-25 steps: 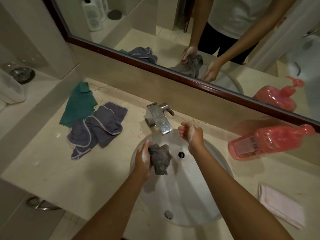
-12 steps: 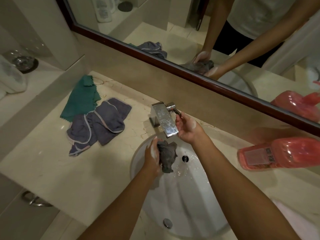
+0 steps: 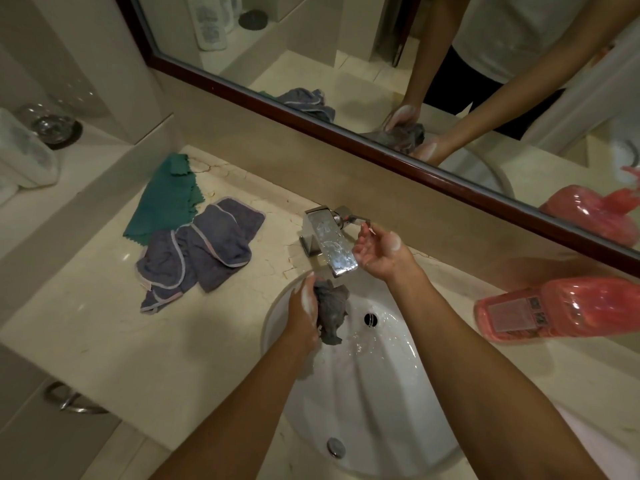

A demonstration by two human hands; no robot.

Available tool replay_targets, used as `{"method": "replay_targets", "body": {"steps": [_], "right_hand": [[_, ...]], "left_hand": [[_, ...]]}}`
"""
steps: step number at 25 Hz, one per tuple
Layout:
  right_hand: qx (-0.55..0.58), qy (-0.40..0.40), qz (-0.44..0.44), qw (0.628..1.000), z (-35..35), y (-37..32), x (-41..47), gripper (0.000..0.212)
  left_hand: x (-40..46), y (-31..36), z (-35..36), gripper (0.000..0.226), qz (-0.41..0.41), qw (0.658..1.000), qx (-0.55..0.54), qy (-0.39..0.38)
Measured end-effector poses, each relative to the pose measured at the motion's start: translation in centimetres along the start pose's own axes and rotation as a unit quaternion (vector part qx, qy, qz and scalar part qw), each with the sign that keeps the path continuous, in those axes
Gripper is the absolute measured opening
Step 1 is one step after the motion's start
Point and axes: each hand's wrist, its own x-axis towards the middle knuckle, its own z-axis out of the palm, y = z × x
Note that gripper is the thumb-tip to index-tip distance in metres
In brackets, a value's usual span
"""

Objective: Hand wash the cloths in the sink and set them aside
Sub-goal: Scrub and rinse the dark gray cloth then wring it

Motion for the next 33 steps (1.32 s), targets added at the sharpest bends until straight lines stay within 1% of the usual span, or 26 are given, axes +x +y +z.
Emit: {"method": "replay_targets", "body": {"steps": [2,4,6,8,9,12,14,15,16,17,18,20,22,24,26,28,30,32,33], "right_hand": [[0.015,-0.01,-0.016,1.0,-0.1,0.1,0.4,0.033],[0.007,-0.01,-0.049,0.999,-0.5,0.8,0.6,0.035],[-0.039,0.018,-0.097,0.994,-1.6,2.2,0.8,0.036],[-0.092,0.053,-0.116,0.987,-3.2,4.3,1.0,0.038],[-0.114,0.066,-0.118,0.984,-4.1,5.3,0.9,0.038],[-0.179,0.089,-0.128,0.971,-6.0,7.7,0.6,0.038],[-0.206,0.097,-0.097,0.969,-6.7,9.1,0.4,0.04],[-0.182,0.087,-0.057,0.978,-6.9,9.7,0.3,0.043],[-0.127,0.06,-0.014,0.99,-7.1,10.2,0.2,0.047],[-0.07,0.033,0.021,0.997,-7.1,10.4,0.1,0.052],[-0.022,0.009,0.036,0.999,-7.2,10.5,0.0,0.055],[0.025,-0.005,0.014,1.0,-7.3,10.1,0.0,0.057],[0.022,-0.002,-0.006,1.0,-7.2,9.4,0.3,0.055],[0.014,0.003,-0.003,1.0,-7.0,8.9,0.5,0.057],[-0.003,0.017,0.004,1.0,-6.7,8.9,0.5,0.059],[-0.034,0.026,0.001,0.999,-7.0,9.2,0.6,0.059],[-0.076,0.037,-0.008,0.996,-7.1,9.2,0.3,0.058],[-0.095,0.043,-0.019,0.994,-6.9,9.2,0.2,0.052],[-0.105,0.058,-0.041,0.992,-6.8,9.1,0.6,0.046]], "left_hand": [[-0.2,0.2,-0.2,0.048,-0.015,1.0,0.004,-0.003],[-0.4,0.4,-0.4,0.043,-0.024,1.0,0.008,-0.002],[-0.5,0.4,-0.3,0.039,-0.001,1.0,0.02,0.005],[-0.5,0.5,-0.2,0.039,0.006,1.0,0.015,-0.003],[-0.5,0.6,-0.3,0.042,-0.006,1.0,0.0,-0.016],[-0.1,0.4,-0.9,0.059,-0.06,0.991,-0.071,-0.097],[0.5,0.0,-0.9,0.062,-0.059,0.985,-0.086,-0.134],[0.6,-0.2,-0.9,0.06,-0.052,0.984,-0.089,-0.147],[0.8,-0.3,-1.0,0.058,-0.039,0.983,-0.093,-0.153],[1.2,-0.5,-1.0,0.054,-0.018,0.984,-0.091,-0.153],[1.5,-0.6,-1.2,0.047,0.008,0.986,-0.078,-0.147],[1.9,-1.2,-1.8,0.03,0.04,0.991,-0.033,-0.121],[2.0,-1.9,-2.3,0.02,0.076,0.989,-0.013,-0.128],[2.3,-2.6,-2.7,0.013,0.123,0.984,-0.024,-0.13],[2.2,-2.5,-2.6,0.019,0.14,0.985,-0.017,-0.102],[2.3,-2.2,-2.4,0.028,0.149,0.987,0.024,-0.063],[2.2,-1.8,-1.9,0.025,0.154,0.987,0.046,-0.027],[2.2,-1.5,-1.4,0.026,0.152,0.987,0.043,-0.021],[2.2,-1.7,-1.3,0.032,0.142,0.989,0.042,-0.029]]}}
